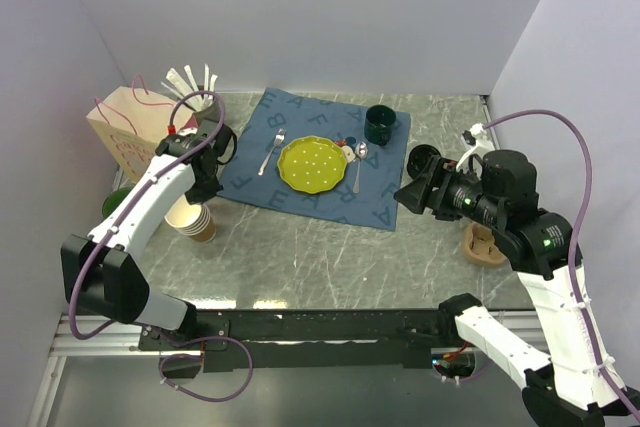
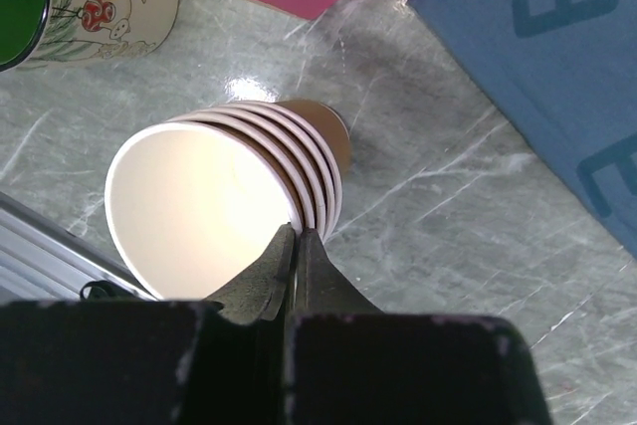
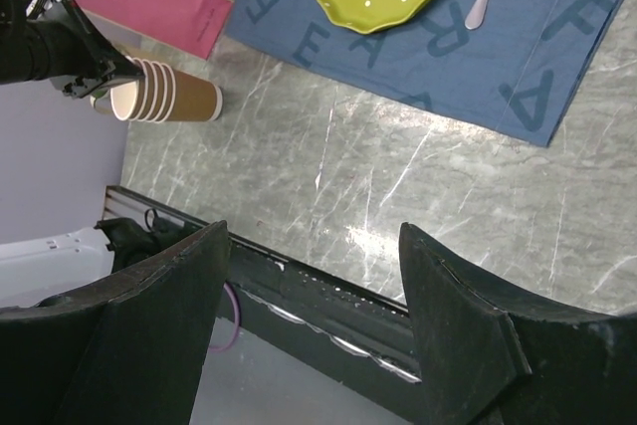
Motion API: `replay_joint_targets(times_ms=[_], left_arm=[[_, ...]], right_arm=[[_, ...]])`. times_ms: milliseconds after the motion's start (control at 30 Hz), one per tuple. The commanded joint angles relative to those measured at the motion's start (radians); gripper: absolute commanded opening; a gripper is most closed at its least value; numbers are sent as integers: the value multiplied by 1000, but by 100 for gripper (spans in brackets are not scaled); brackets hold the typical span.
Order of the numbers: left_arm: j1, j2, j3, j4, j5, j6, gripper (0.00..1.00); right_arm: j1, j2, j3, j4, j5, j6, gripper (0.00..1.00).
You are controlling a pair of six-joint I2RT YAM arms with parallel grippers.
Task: Pack the takeout coffee
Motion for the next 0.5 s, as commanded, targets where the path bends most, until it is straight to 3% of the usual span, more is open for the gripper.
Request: replay_joint_targets(times_ms=[0,67,200,267,300,333,467], left_arm=[[4,-14,20,-4,27,63,2],[4,-1,33,-12,36,78,17],[2,-11,52,-4,88,112,24],[2,-18,44,10,104,123,19],[2,-23,38,11,105,124,8],[2,-23,26,13,107,127,3],[4,-23,12,24,128,146,1]], right_arm=[[-3,0,-6,57,-12,6,77],[-5,0,-11,61,-17,7,77],[-3,0,-49,101,-44,33,77],[-5,6,-60,118,-69,55,77],[-3,8,-67,126,-73,61,77],[-5,12,-69,136,-78,65,77],[-5,18,-69,141,-86,70,76]])
